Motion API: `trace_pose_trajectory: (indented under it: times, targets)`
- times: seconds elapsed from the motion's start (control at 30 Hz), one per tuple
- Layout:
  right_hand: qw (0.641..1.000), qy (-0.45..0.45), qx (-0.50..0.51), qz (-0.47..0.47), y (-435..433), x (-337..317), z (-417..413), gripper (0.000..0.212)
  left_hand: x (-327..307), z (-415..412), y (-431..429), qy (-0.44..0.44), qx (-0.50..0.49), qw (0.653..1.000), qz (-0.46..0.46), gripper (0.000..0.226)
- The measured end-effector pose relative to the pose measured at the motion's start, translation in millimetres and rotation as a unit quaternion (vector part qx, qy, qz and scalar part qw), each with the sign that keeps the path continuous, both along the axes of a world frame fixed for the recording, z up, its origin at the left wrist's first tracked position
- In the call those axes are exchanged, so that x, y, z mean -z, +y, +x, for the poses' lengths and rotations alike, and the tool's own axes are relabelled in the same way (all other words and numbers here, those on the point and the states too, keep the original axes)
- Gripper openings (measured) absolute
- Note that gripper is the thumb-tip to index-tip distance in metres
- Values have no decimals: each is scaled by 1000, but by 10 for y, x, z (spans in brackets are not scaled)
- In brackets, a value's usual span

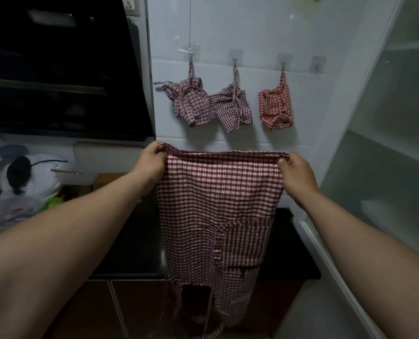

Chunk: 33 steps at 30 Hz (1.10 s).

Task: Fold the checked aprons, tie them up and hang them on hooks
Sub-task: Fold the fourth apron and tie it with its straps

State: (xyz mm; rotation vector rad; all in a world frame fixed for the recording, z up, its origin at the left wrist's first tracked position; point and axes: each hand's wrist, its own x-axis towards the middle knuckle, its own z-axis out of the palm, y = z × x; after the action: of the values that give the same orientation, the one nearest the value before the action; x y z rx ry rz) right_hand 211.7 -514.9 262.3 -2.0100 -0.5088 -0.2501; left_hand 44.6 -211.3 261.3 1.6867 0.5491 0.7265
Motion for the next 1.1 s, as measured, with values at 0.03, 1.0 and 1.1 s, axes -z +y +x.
trace_pose_trajectory:
  times: [0.03, 1.0, 1.1]
  targets:
    - [1000, 11, -13, 10, -6, -2, 20, 20, 2, 35, -9, -5, -2, 1000, -5, 28]
    - [996, -32, -53, -62, 596, 85, 1011, 27, 1016, 493, 96, 170, 85, 968, 166, 24]
    - [997, -25, -3, -71, 363, 163, 999, 29, 831, 440, 162, 166, 80, 947, 265, 24]
